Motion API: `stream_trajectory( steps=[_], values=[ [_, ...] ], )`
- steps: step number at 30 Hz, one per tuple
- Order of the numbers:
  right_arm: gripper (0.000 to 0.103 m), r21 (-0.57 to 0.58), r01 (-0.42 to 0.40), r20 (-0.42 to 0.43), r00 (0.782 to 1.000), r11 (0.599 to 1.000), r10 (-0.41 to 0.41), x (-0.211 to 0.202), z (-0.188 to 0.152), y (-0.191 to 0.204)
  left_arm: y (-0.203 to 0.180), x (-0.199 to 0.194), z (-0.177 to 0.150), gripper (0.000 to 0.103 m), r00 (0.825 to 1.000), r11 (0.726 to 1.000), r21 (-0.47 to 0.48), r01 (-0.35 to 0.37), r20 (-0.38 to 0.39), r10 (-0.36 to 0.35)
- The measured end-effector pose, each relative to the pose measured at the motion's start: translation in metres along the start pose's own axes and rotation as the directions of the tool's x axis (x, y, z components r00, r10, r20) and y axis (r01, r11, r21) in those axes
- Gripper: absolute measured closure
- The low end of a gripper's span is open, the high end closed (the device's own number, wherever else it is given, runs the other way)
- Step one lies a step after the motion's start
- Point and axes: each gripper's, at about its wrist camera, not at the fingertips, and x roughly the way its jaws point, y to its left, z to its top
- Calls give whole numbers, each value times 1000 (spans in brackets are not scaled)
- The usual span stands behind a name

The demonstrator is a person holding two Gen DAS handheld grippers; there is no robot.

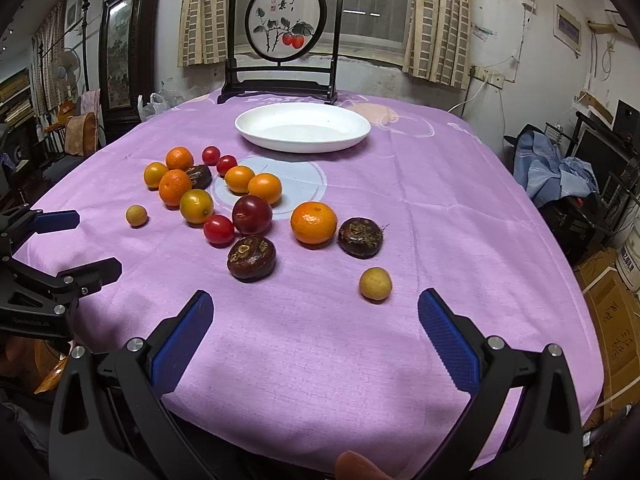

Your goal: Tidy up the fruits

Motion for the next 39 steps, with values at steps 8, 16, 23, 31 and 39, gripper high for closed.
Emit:
stream_trajectory(
  steps=[8, 16, 23, 31, 39],
  values=[
    [2, 34, -143, 16, 990, 989, 142, 17, 0, 2, 27, 13, -4, 2, 1000, 999, -50, -4, -16, 3],
    [35, 50, -176, -70, 981, 983, 179, 62, 12, 17, 49, 23, -5, 2, 999, 997, -64, 38, -2, -38],
    [43, -16, -170, -120, 979, 985, 167, 89, 24, 35, 68, 33, 6, 8, 997, 994, -88, 71, 0, -71],
    [61, -33, -161, -138, 978, 986, 155, 94, 22, 35, 66, 62, 26, 38, 991, 991, -65, 117, -56, -120],
    [61, 27, -211, -99, 972, 977, 213, 72, 16, 19, 65, 79, 32, 61, 988, 991, -76, 111, -100, -118]
  ],
)
